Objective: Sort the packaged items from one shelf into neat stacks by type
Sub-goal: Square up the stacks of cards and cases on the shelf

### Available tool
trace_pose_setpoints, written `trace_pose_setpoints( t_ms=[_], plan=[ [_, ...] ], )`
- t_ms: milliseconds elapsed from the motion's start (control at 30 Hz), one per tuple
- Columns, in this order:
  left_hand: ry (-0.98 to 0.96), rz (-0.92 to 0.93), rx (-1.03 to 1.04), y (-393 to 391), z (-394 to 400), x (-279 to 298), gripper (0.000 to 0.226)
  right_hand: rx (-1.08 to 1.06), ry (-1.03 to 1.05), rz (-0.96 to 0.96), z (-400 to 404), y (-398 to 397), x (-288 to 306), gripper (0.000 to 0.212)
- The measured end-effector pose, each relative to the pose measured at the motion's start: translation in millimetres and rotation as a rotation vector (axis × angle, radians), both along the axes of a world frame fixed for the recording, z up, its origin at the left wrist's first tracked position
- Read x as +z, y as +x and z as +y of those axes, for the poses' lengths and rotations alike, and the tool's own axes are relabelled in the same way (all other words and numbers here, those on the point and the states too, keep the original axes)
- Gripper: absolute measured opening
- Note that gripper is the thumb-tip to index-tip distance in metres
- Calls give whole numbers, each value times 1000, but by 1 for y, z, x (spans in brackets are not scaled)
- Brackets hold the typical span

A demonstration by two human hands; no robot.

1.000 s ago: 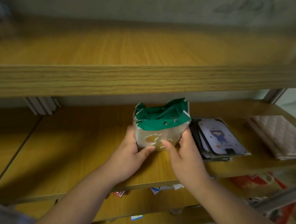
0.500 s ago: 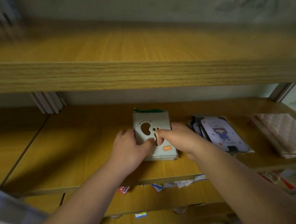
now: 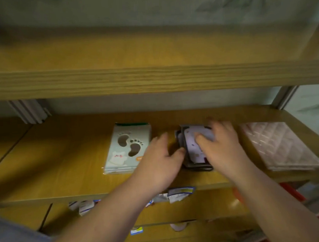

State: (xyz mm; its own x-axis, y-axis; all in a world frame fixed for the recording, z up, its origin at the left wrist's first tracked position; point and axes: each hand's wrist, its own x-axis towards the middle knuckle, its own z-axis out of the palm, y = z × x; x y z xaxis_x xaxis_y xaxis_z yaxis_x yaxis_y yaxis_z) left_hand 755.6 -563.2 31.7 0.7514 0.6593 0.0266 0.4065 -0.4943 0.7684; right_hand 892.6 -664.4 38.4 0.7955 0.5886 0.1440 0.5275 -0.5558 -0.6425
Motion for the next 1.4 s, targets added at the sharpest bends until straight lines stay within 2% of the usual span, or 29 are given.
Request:
trace_pose_setpoints(
  t_ms=[67,100,167,200,233,300,367,433,500,633,733,833,933,1000,1133,1267,1400],
  plan=[
    [44,143,-46,18,-17,-9,57,-64,-37,68,-20,24,-7,68],
    [45,180,-40,27,-23,-12,60,-72,-33,171,-28,33,-11,73],
    [-26,141,-16,41,-31,-19,59,-38,37,504,-38,37,-19,81],
    [-85,88,0,46,-34,-19,55,1,68,637,-41,36,-23,77],
    [-157,29,33,51,-36,-19,52,66,107,678,-41,33,-28,65],
    [-394,-92,186,58,-36,-16,57,160,175,640,-39,31,-39,39],
    [-695,-188,376,66,-31,-10,73,184,248,659,-37,31,-43,37],
    [-899,-257,433,72,-22,-4,59,168,298,737,-39,32,-42,35],
    [-936,-233,388,76,-21,1,38,177,320,803,-43,35,-42,33],
    [-723,-84,270,80,-31,3,47,224,342,800,-51,41,-42,39],
    [-702,-179,205,73,-37,3,48,258,422,905,-56,47,-41,30],
    [-530,-267,82,64,-43,3,52,289,478,945,-59,50,-38,22],
    [-215,-273,0,57,-47,-3,63,416,510,684,-57,51,-34,29],
    [-74,-257,-42,53,-50,-10,68,501,518,510,-56,51,-37,37],
    [-50,-203,-71,55,-53,-23,63,549,422,362,-60,53,-52,44],
    [-35,-133,-91,58,-49,-33,69,490,341,240,-61,59,-60,44],
    [61,-148,19,58,-46,-34,55,367,337,144,-55,58,-54,39]
  ],
)
